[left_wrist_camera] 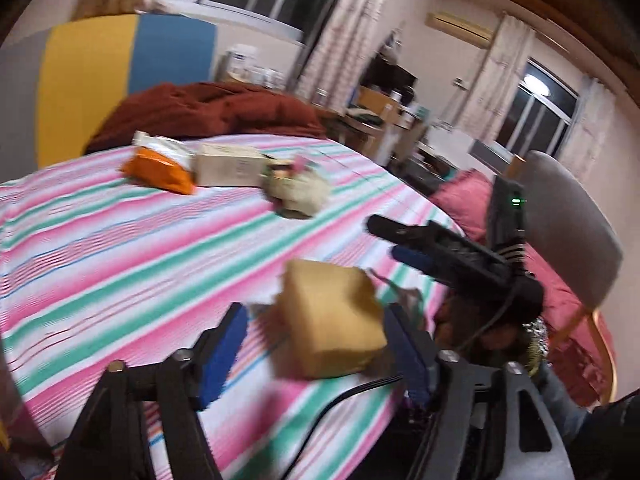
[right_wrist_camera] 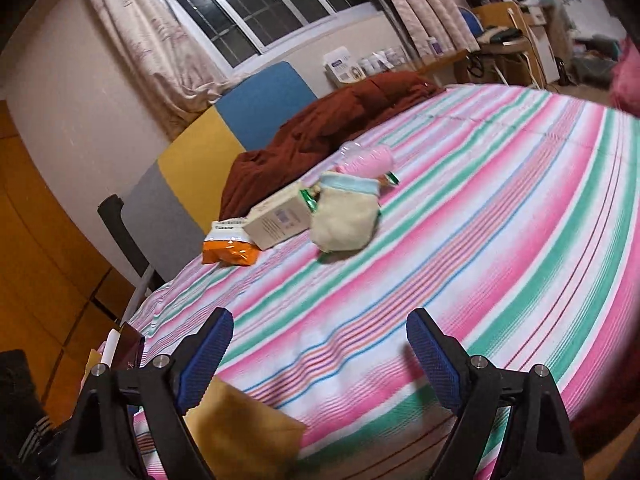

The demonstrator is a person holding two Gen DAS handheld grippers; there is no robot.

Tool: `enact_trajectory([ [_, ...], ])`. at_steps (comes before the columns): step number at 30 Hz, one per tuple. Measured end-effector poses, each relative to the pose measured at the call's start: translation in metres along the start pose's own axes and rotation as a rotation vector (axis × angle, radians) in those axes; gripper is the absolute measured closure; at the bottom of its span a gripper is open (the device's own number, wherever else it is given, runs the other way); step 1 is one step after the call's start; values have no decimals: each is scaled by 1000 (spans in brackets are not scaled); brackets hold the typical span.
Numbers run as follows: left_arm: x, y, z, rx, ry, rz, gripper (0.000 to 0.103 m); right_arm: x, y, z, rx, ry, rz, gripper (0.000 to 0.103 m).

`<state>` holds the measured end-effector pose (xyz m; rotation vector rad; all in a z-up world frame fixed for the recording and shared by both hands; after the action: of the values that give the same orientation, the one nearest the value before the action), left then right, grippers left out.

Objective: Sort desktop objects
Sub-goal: 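Grasp the large yellow sponge with the left tool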

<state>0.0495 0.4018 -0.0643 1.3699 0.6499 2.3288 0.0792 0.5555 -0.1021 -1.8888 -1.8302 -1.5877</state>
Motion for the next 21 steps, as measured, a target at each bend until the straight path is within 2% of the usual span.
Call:
enact_trajectory([
  [11, -9, -48, 17, 56, -73, -136, 22, -12, -13, 7, 16, 31, -18, 8],
  [12, -10, -52, 16, 75, -83, -141, 23, -12, -13, 7, 17, 35, -17, 8],
  [14, -14, -54, 9, 96, -72, -152, 32, -13, -14, 7, 19, 37, -19, 8],
  [16, -12, -46, 2, 118, -70, -116, 37, -13, -15, 9, 16, 32, -25, 8],
  [19, -9, -33, -8, 152, -69, -57, 38, -11, -19, 12, 13, 6, -34, 8],
  [21, -5, -13, -23, 184, -42, 13, 38, -6, -23, 14, 9, -10, -31, 8],
])
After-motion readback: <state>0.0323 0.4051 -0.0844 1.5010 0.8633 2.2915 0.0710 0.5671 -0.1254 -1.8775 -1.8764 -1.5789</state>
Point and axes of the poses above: each gripper's, at about its wrist camera, not at the fingertips, and y roughly against the way its jaws point, z to its right, x to its top, the point moved 10 cm from there along -y, roughly the way its jaws point, and after that the axes turned 7 degrees about -x, right-handed, at the moved point
